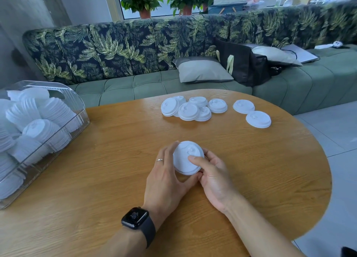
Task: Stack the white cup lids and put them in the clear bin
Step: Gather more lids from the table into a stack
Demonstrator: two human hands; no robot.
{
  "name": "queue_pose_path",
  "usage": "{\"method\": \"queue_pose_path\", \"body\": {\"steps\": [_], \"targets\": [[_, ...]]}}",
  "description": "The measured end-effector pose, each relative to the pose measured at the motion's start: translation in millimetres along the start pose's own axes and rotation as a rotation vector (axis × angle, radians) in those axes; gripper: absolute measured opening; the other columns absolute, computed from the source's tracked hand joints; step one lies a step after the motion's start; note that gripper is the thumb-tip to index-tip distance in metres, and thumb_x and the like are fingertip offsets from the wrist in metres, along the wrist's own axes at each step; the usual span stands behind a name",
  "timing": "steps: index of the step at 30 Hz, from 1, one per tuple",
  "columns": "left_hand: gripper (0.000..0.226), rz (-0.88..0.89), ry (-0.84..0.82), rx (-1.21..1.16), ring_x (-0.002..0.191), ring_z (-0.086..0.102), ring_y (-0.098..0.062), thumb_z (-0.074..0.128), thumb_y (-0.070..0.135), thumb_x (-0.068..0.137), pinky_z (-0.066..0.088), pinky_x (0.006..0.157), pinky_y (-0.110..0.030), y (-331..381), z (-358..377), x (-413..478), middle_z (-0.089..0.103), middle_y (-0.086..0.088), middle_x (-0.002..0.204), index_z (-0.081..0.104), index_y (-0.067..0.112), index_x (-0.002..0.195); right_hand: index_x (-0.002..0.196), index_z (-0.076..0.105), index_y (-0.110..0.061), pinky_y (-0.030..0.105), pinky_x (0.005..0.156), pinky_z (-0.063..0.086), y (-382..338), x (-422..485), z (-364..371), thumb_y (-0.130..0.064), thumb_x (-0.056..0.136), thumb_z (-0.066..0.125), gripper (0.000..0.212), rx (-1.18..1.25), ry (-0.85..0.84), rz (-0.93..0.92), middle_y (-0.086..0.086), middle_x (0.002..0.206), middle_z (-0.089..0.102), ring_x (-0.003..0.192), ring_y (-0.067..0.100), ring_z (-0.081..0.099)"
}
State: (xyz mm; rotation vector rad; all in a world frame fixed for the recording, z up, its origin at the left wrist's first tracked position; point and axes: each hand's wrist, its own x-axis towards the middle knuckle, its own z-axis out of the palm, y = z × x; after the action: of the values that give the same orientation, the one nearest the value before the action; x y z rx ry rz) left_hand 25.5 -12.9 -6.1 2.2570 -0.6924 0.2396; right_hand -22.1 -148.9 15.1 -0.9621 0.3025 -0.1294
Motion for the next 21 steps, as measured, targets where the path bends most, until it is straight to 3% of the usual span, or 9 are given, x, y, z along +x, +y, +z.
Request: {"method": "queue_pose_path", "body": {"steps": [4, 7, 9, 12, 14, 17, 21], "targets": [[0.093, 0.006, -0.012, -0.004, 0.124, 0.041, 0.008, 0.069, 0.069, 0.077, 0.042, 0.088, -0.015, -1, 0, -1, 0.036, 0.02, 0.143, 0.021, 0.039, 0.151, 0.123, 0.069, -0.006, 0.043, 0.103, 0.048, 0, -1, 1, -0.019, 0.086, 0.073, 0.039, 0.032, 0.014, 0.002, 0.016, 0.115, 0.075, 0.105, 0.024, 0.071], [0.095, -0.035, 0.014, -0.029, 0.133, 0.038, 0.004, 0.066, 0.073, 0.076, 0.039, 0.096, -0.017, -1, -3, -3, 0.038, 0.018, 0.146, 0.022, 0.036, 0.151, 0.115, 0.075, -0.012, 0.035, 0.089, 0.043, 2, -2, 3, -0.04, 0.089, 0.065, 0.04, 0.016, 0.032, -0.017, 0.006, 0.11, 0.076, 0.101, 0.017, 0.065], [0.095, -0.087, 0.044, -0.076, 0.132, 0.041, 0.002, 0.064, 0.075, 0.075, 0.038, 0.096, -0.014, 0, -7, -7, 0.041, 0.016, 0.146, 0.02, 0.035, 0.15, 0.112, 0.075, -0.014, 0.03, 0.082, 0.045, 4, -3, 4, -0.045, 0.092, 0.06, 0.04, -0.004, 0.053, -0.045, 0.005, 0.108, 0.076, 0.096, 0.012, 0.065], [0.094, -0.128, 0.057, -0.089, 0.132, 0.043, 0.001, 0.062, 0.079, 0.075, 0.041, 0.099, -0.017, -1, -18, -18, 0.044, 0.015, 0.146, 0.017, 0.039, 0.147, 0.11, 0.075, -0.012, 0.032, 0.078, 0.047, 10, -6, 11, -0.047, 0.097, 0.057, 0.042, -0.179, 0.06, -0.102, 0.014, 0.104, 0.074, 0.091, 0.015, 0.063], [0.095, -0.127, 0.043, -0.056, 0.13, 0.045, -0.001, 0.065, 0.078, 0.075, 0.044, 0.1, -0.021, -6, -28, -26, 0.045, 0.016, 0.145, 0.016, 0.039, 0.147, 0.102, 0.076, -0.013, 0.033, 0.073, 0.044, 16, -10, 21, -0.053, 0.093, 0.054, 0.046, -0.249, 0.031, -0.098, 0.009, 0.091, 0.067, 0.083, 0.017, 0.057], [0.092, -0.133, 0.035, -0.004, 0.12, 0.054, -0.004, 0.064, 0.079, 0.075, 0.051, 0.093, -0.027, -16, -47, -34, 0.051, 0.015, 0.139, 0.018, 0.04, 0.144, 0.103, 0.077, -0.016, 0.028, 0.069, 0.041, 21, -20, 44, -0.051, 0.096, 0.061, 0.039, -0.225, -0.051, -0.06, 0.002, 0.089, 0.067, 0.075, 0.012, 0.054], [0.092, -0.145, 0.046, 0.052, 0.102, 0.059, -0.005, 0.051, 0.091, 0.068, 0.053, 0.079, -0.027, -23, -78, -41, 0.056, 0.016, 0.127, 0.023, 0.041, 0.14, 0.114, 0.075, -0.018, 0.026, 0.078, 0.051, 30, -32, 76, -0.032, 0.086, 0.078, 0.031, -0.258, -0.102, -0.069, 0.0, 0.1, 0.08, 0.086, 0.009, 0.072]]}}
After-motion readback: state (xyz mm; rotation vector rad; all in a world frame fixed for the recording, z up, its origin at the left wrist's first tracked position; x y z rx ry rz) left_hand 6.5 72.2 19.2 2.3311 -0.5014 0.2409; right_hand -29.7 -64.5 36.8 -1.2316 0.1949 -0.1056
